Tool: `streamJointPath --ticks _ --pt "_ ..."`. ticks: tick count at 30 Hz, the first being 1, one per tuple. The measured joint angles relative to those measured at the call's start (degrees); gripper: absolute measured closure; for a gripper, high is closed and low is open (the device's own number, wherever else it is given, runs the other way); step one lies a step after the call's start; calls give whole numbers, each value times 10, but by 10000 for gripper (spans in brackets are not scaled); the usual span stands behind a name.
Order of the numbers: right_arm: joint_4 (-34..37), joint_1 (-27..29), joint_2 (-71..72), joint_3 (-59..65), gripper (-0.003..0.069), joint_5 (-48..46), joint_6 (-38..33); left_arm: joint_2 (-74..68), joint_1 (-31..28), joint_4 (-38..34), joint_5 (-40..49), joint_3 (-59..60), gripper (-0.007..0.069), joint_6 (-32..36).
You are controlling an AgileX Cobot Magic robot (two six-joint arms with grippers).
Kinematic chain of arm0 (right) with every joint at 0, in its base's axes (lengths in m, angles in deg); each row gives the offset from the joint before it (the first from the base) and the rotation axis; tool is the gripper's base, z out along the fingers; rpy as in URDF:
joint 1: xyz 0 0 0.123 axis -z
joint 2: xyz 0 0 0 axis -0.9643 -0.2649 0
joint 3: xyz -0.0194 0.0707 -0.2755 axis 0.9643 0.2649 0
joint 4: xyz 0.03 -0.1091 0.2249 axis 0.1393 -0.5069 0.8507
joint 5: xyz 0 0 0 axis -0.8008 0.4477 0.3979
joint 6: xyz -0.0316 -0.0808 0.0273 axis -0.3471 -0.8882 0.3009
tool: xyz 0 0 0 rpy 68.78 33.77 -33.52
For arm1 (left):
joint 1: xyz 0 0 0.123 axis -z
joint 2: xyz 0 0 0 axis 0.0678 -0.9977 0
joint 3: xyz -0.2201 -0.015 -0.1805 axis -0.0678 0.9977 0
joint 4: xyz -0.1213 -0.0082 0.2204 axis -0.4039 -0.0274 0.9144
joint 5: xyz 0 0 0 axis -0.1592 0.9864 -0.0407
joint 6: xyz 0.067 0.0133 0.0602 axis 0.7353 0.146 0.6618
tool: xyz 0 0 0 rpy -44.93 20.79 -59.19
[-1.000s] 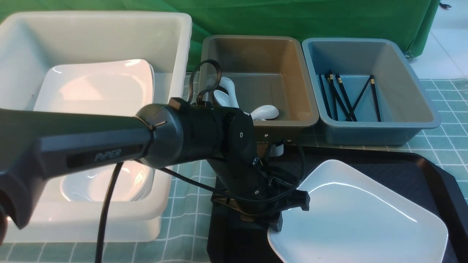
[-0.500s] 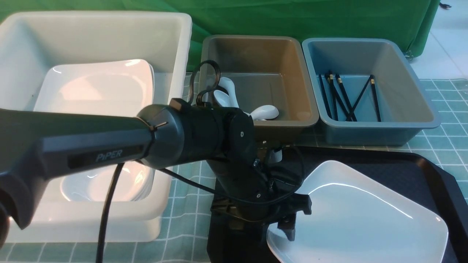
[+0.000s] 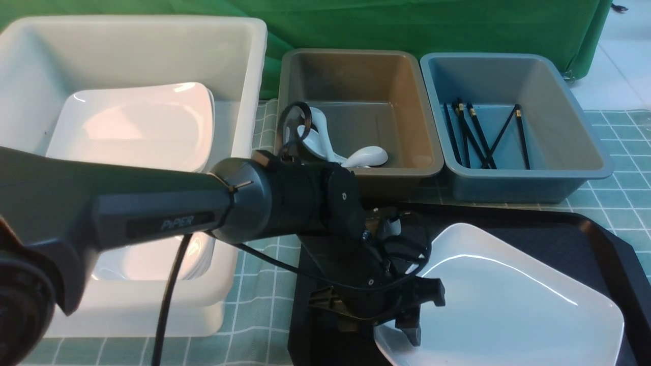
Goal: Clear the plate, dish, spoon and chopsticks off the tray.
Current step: Use the left arm to put the plate into the large storage box on the left
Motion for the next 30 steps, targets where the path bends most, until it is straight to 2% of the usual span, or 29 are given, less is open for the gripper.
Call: streamJointPath --ticks 2,3,4,5,14,17,22,30 --pt "0 0 0 0 398 0 0 -1 4 0 -5 0 356 1" --pt "0 0 0 0 398 1 0 -3 9 -6 -12 0 422 0" --pt "0 0 0 0 398 1 0 -3 9 -6 -14 0 422 0" --pt "0 0 0 0 398 1 -1 -3 10 -19 -22 0 455 0" --pt "0 0 0 0 398 1 -1 15 10 -10 -25 0 471 13" --pt "0 0 0 0 398 1 -1 54 8 2 -25 0 545 18" --pt "0 0 0 0 398 1 -1 100 -7 15 -13 0 595 26" --pt "0 0 0 0 398 1 -2 130 -20 16 -5 1 604 49"
